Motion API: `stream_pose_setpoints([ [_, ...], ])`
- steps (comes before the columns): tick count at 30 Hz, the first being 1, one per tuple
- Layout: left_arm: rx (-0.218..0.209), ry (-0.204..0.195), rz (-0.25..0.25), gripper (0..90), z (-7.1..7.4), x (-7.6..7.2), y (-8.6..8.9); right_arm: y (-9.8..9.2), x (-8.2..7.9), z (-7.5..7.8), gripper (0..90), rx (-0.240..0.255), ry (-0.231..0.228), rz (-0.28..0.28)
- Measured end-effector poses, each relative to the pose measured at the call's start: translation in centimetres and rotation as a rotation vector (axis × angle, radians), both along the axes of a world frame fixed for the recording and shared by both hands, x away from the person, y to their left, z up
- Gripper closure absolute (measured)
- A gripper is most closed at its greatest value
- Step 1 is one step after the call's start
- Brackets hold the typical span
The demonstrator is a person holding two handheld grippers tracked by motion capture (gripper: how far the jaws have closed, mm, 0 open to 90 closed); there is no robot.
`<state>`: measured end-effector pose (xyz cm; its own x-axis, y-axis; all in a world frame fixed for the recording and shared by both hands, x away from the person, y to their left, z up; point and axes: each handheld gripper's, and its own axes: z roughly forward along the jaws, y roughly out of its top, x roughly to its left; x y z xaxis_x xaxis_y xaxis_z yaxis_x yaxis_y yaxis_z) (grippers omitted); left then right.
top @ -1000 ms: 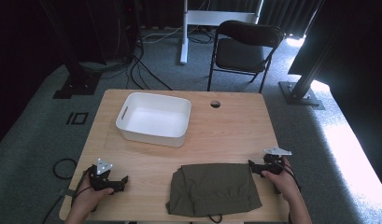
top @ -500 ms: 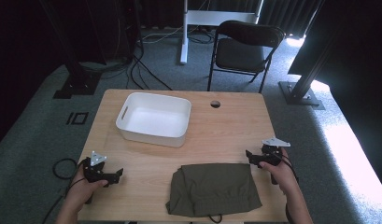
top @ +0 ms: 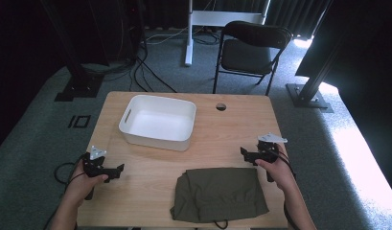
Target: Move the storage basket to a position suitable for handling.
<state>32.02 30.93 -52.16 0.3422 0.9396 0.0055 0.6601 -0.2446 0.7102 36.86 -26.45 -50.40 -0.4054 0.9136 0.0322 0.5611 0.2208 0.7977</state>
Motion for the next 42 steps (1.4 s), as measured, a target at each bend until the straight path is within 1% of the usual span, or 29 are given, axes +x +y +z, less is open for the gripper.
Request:
stream_pose_setpoints([
  [2,0.007,-0.003,-0.002,0.9,0.4,0.3,0.0,0.5,0.1,0.2,12.5,0.001,-0.004,0.007],
  [3,0.007,-0.003,-0.002,0.9,0.4,0.3,0.0,0.5,0.1,0.2,12.5,0.001,-0.004,0.007],
  [5,0.005,-0.009,0.002,0.9,1.0,0.8,0.0,1.2,0.3,0.6,12.6,0.012,-0.01,0.017],
  [8,0.007,-0.011,0.0,0.9,1.4,1.1,0.1,1.7,0.5,0.9,12.6,0.018,-0.014,0.023],
  [9,0.0,-0.017,0.004,0.9,1.6,1.4,0.0,2.2,0.6,1.1,12.6,0.019,-0.016,0.031],
  [13,-0.001,-0.022,-0.004,0.9,2.1,1.8,-0.2,3.2,0.9,1.5,12.7,0.04,-0.017,0.045],
  [16,-0.009,-0.024,-0.005,0.9,2.2,2.0,-0.3,4.1,1.0,1.9,12.7,0.04,-0.018,0.06],
  [17,-0.007,-0.026,-0.007,0.9,2.3,2.1,-0.3,4.1,1.0,1.9,12.7,0.04,-0.018,0.06],
  [18,-0.008,-0.027,-0.006,0.9,2.4,2.2,-0.3,4.4,1.0,1.9,12.7,0.032,-0.019,0.067],
  [19,-0.012,-0.028,-0.003,0.9,2.6,2.4,-0.3,4.9,1.1,2.1,12.7,0.044,-0.023,0.067],
  [21,-0.015,-0.03,-0.001,0.9,2.8,2.5,-0.2,5.5,1.3,2.3,12.7,0.049,-0.032,0.074],
  [23,-0.017,-0.031,0.003,0.9,3.1,3.0,-0.2,6.2,1.4,2.4,12.7,0.055,-0.035,0.084],
  [24,-0.017,-0.031,0.003,0.9,3.1,3.0,-0.2,6.2,1.4,2.4,12.7,0.055,-0.035,0.084],
  [25,-0.013,-0.032,0.003,0.9,3.3,3.3,-0.2,6.9,1.5,2.6,12.7,0.055,-0.039,0.095],
  [27,-0.017,-0.036,0.002,0.9,3.6,3.6,-0.2,7.7,1.7,2.8,12.7,0.061,-0.042,0.107],
  [28,-0.017,-0.036,0.002,0.9,3.6,3.6,-0.2,7.7,1.7,2.8,12.7,0.061,-0.042,0.107],
  [29,-0.018,-0.039,0.001,0.9,3.9,3.9,-0.3,8.4,1.9,3.0,12.8,0.07,-0.045,0.115],
  [30,-0.018,-0.039,0.001,0.9,3.9,3.9,-0.3,8.8,2.1,3.1,12.8,0.077,-0.049,0.119],
  [33,-0.018,-0.041,-0.003,0.9,4.4,4.6,-0.5,9.7,2.4,3.2,12.8,0.098,-0.053,0.123],
  [34,-0.018,-0.041,-0.003,0.9,4.4,4.6,-0.5,9.7,2.4,3.2,12.8,0.098,-0.053,0.123],
  [36,-0.013,-0.049,0.003,0.9,4.9,5.0,-0.7,10.5,2.7,3.2,12.9,0.11,-0.054,0.125],
  [38,-0.016,-0.055,-0.006,0.9,5.2,5.4,-0.7,11.0,2.9,3.4,12.9,0.113,-0.059,0.129],
  [41,-0.019,-0.064,-0.004,0.9,5.6,5.8,-0.8,11.8,3.2,3.6,12.9,0.106,-0.063,0.137],
  [42,-0.025,-0.069,-0.011,0.9,5.9,6.3,-1.0,12.1,3.3,3.7,12.9,0.107,-0.064,0.139],
])
